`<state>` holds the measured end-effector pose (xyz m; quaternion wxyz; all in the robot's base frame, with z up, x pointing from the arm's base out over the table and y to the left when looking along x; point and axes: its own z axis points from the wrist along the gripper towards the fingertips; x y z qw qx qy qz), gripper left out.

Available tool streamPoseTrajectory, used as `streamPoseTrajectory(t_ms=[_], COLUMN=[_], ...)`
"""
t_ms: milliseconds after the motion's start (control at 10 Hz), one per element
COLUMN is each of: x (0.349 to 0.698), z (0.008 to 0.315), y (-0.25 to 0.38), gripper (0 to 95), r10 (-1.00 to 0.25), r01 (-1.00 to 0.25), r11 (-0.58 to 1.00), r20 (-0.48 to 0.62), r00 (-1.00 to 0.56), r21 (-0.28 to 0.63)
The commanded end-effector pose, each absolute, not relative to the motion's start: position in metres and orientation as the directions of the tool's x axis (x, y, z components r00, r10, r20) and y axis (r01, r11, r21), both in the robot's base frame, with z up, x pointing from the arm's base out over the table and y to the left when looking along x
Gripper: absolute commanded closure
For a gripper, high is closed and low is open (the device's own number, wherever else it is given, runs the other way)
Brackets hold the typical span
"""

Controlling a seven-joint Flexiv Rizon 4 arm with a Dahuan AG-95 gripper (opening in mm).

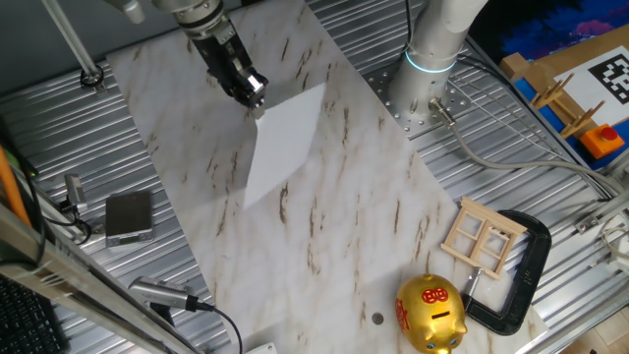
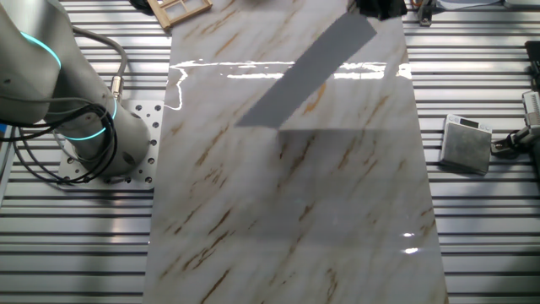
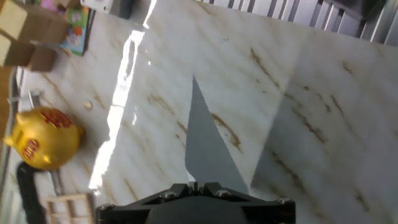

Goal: Flip over and spread out the paper that is laid flat on the table

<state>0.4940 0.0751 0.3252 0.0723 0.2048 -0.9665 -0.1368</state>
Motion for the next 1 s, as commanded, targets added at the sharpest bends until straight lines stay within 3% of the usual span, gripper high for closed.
streamPoseTrajectory(t_ms=[100,1000], x=[0.495,0.506], z=[0.319,0.311], y=[0.069,0.064], gripper=[95.0,95.0], r10=[-0.477,-0.582], r01=[-0.445,-0.573], r11=[0.854,0.802], r20=[0.067,0.006], r00=[-0.876,-0.813], r21=[0.269,0.168])
